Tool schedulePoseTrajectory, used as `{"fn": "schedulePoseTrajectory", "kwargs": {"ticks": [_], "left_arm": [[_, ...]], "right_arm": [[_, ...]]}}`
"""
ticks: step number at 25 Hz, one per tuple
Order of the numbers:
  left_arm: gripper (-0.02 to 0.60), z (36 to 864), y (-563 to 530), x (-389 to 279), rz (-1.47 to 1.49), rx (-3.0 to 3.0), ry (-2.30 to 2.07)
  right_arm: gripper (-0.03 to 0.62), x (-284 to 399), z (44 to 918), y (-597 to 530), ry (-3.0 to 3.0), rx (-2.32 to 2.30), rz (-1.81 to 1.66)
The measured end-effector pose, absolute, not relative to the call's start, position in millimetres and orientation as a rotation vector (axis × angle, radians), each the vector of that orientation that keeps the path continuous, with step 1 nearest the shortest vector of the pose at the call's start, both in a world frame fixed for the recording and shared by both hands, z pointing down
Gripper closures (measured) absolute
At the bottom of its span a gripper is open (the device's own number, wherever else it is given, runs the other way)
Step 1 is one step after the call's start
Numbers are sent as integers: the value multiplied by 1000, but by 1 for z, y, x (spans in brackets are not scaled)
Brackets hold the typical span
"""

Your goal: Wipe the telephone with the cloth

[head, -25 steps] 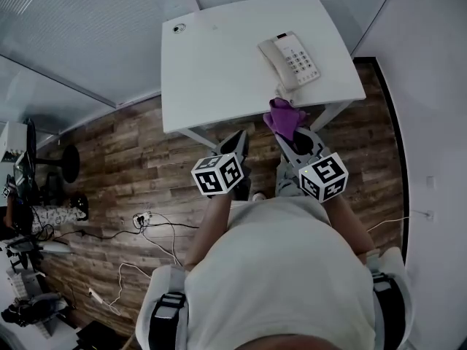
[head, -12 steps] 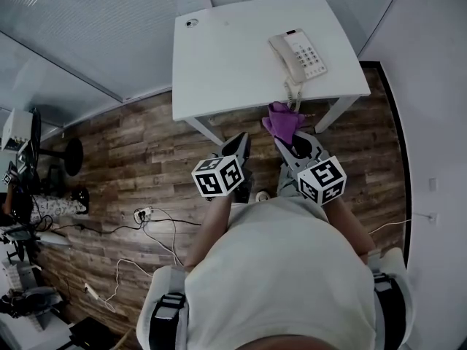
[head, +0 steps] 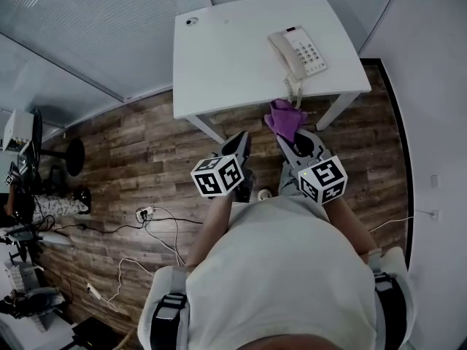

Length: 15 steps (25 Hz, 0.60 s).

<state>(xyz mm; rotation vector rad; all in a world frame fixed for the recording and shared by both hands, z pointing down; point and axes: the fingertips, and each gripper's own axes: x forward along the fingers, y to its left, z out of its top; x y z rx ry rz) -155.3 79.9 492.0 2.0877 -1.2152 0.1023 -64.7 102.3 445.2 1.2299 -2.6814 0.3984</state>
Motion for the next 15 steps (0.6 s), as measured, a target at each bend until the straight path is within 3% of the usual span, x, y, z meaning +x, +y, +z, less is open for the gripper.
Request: {"fn": "schedulePoseTrajectory", "kwargs": {"ticks": [15], "left_arm": [[560, 495, 77, -154, 102, 2085, -1209]], "right_arm": [[505, -63, 444, 99, -2687, 1247, 389]]}}
